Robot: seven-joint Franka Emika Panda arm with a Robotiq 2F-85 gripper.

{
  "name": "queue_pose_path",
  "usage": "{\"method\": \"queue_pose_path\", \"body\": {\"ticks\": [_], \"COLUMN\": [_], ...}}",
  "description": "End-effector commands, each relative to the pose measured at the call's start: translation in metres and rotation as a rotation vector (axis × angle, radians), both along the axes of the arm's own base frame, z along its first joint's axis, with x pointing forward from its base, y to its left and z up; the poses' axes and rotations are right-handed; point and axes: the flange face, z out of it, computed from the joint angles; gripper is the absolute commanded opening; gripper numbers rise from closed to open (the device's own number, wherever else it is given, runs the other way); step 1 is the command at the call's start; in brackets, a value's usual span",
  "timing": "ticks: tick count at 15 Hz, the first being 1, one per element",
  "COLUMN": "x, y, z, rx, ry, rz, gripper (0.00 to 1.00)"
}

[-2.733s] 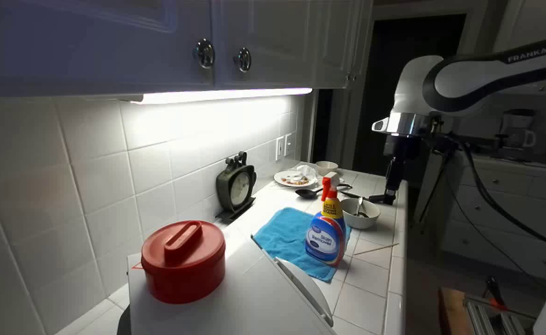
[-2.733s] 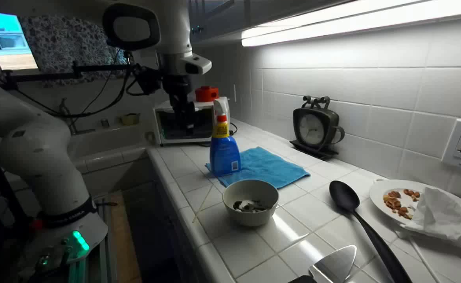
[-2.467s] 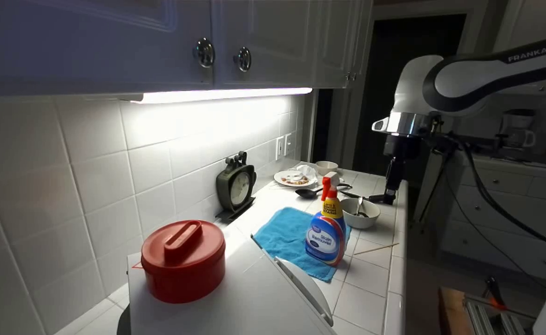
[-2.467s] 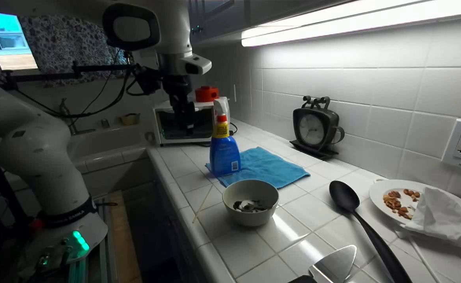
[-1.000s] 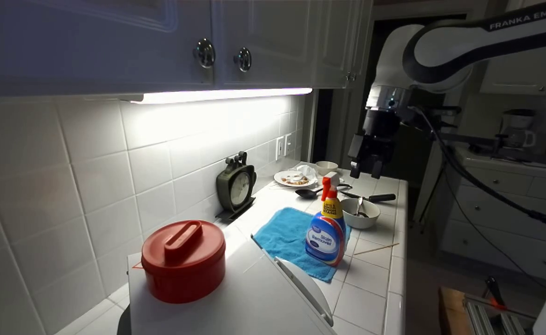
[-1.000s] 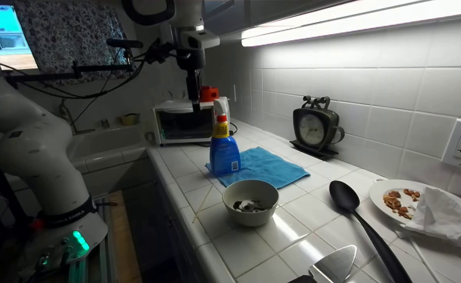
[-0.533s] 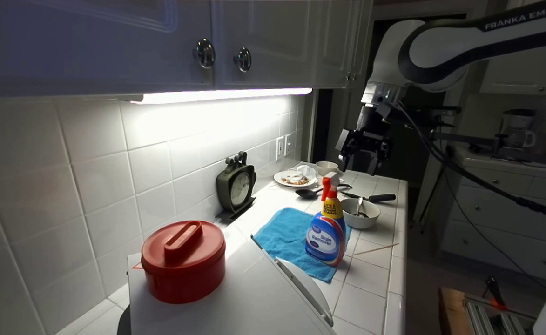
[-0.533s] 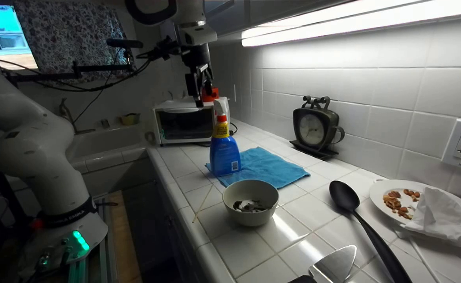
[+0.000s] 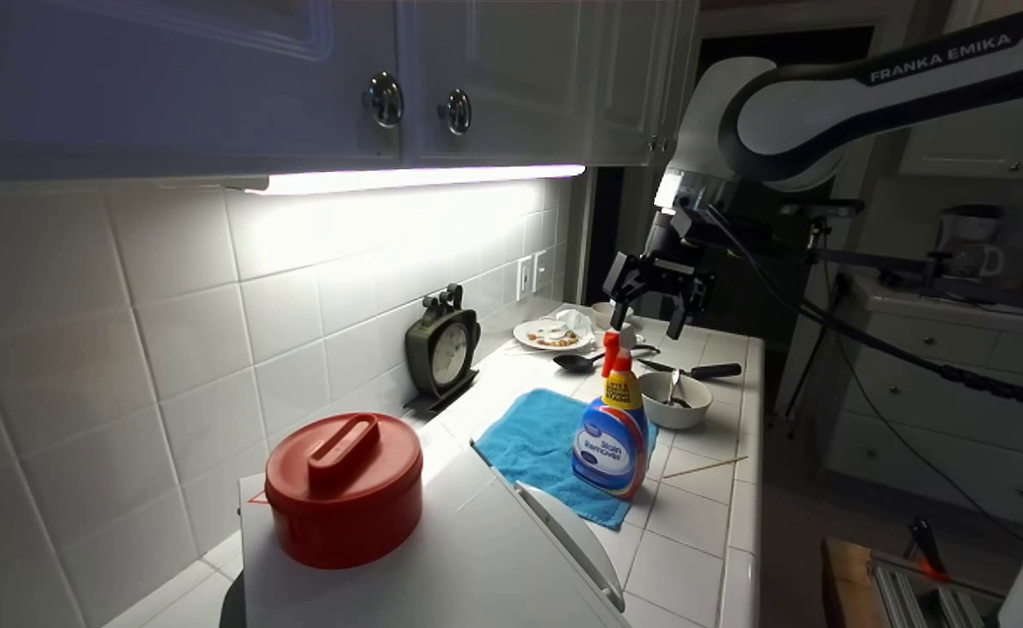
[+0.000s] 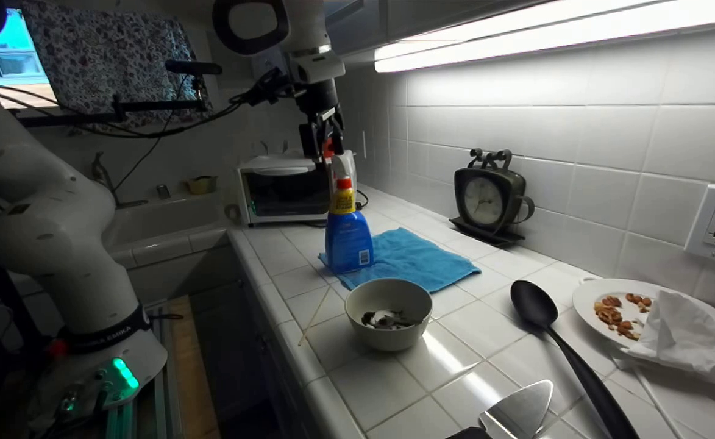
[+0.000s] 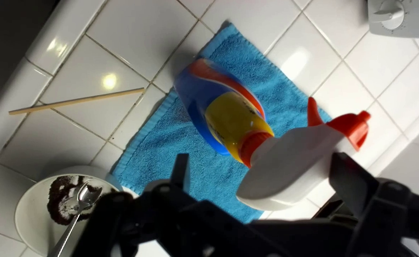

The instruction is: Turn the blue bottle to the left

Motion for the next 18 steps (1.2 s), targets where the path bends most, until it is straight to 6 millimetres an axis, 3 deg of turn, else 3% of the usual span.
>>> {"method": "queue_pose_path", "body": {"ticks": [1,5,6,8,10,11,18], "x": [0.007,0.009,0.009,0.01,0.011,0.013,0.022], "y": [0.003,0.003,0.003,0.002,0.002,0.003,0.006], "z": [0.001,0.006,0.007,0.007,0.007,0.007,-0.009], "rx": [0.024,0.019,0.016,0.014,0.008,0.008,0.045], "ry": [-0.011,-0.026,-0.031,-0.037,-0.049,-0.064,-0.016], "rz": [-0.037,-0.049,-0.05,-0.052,-0.048,-0.041,-0.032], "gripper": [0.72,0.45,0.81,0.84,0.97,0.99,1.0]}}
